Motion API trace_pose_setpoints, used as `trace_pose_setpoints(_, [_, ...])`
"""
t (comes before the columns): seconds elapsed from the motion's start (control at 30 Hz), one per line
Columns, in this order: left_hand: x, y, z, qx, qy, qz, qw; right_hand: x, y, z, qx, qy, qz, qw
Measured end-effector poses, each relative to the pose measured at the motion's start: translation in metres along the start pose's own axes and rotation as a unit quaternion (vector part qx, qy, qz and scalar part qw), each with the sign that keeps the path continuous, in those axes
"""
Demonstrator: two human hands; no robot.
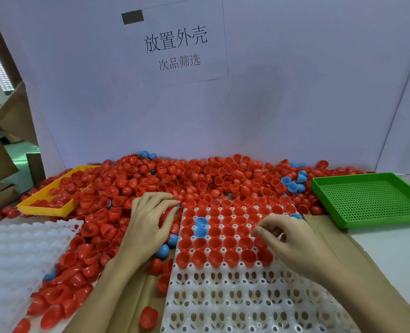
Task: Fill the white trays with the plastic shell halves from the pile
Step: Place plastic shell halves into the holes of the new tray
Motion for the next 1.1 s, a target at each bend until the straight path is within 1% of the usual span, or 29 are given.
trace_pose_setpoints(0.07, [0.010,0.014,0.004,0.021,0.035,-0.063,0.997,-0.001,-0.003,-0.001,0.006,0.005,0.039,0.999])
trace_pose_setpoints(0.1, [0.010,0.020,0.006,0.043,0.043,-0.124,0.990,-0.002,-0.006,-0.002,0.008,0.000,0.072,0.997])
trace_pose_setpoints(0.13, [0.008,0.026,0.007,0.068,0.042,-0.206,0.975,-0.004,-0.009,-0.004,0.010,-0.015,0.117,0.993])
trace_pose_setpoints(0.2, [0.000,0.043,0.008,0.114,0.023,-0.368,0.923,-0.011,-0.019,-0.008,0.017,-0.061,0.222,0.973])
trace_pose_setpoints(0.23, [-0.005,0.052,0.007,0.128,0.012,-0.426,0.896,-0.015,-0.025,-0.010,0.023,-0.079,0.259,0.962])
trace_pose_setpoints(0.3, [-0.014,0.073,0.004,0.131,-0.016,-0.500,0.856,-0.021,-0.033,-0.015,0.040,-0.097,0.295,0.950])
trace_pose_setpoints(0.33, [-0.018,0.082,0.003,0.126,-0.031,-0.520,0.844,-0.023,-0.036,-0.016,0.047,-0.099,0.298,0.948])
trace_pose_setpoints(0.4, [-0.023,0.095,0.000,0.118,-0.055,-0.536,0.834,-0.025,-0.038,-0.017,0.053,-0.094,0.287,0.952])
trace_pose_setpoints(0.47, [-0.026,0.100,-0.001,0.119,-0.071,-0.531,0.836,-0.025,-0.037,-0.016,0.048,-0.087,0.287,0.953])
trace_pose_setpoints(0.53, [-0.025,0.101,0.000,0.118,-0.068,-0.514,0.847,-0.024,-0.034,-0.014,0.037,-0.084,0.302,0.949])
trace_pose_setpoints(0.67, [-0.031,0.102,-0.003,0.137,-0.080,-0.533,0.831,-0.023,-0.025,-0.012,0.004,-0.077,0.333,0.940])
trace_pose_setpoints(0.7, [-0.033,0.102,-0.004,0.139,-0.079,-0.526,0.835,-0.024,-0.023,-0.012,-0.003,-0.083,0.348,0.934])
trace_pose_setpoints(0.77, [-0.032,0.101,-0.006,0.139,-0.064,-0.495,0.855,-0.025,-0.023,-0.012,-0.004,-0.080,0.353,0.932])
trace_pose_setpoints(0.83, [-0.030,0.099,-0.007,0.131,-0.055,-0.450,0.882,-0.021,-0.024,-0.012,0.016,-0.046,0.310,0.949])
trace_pose_setpoints(0.9, [-0.029,0.099,-0.007,0.116,-0.061,-0.403,0.906,-0.016,-0.028,-0.014,0.045,-0.009,0.244,0.969])
trace_pose_setpoints(0.93, [-0.029,0.098,-0.007,0.110,-0.066,-0.390,0.912,-0.014,-0.030,-0.015,0.062,-0.002,0.217,0.974])
trace_pose_setpoints(1.03, [-0.030,0.100,-0.009,0.085,-0.080,-0.378,0.918,-0.016,-0.040,-0.018,0.109,-0.017,0.158,0.981])
trace_pose_setpoints(1.1, [-0.031,0.099,-0.009,0.081,-0.090,-0.374,0.919,-0.017,-0.040,-0.018,0.114,-0.006,0.127,0.985])
Point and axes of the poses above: each hand's wrist, its own z-axis towards the middle knuckle, its own x-axis out of the back of the hand, y = z × x, the point moved 9 cm from there along z, towards the middle knuckle, and after that the axes turned 11 degrees about -x, right-handed, at the moved point
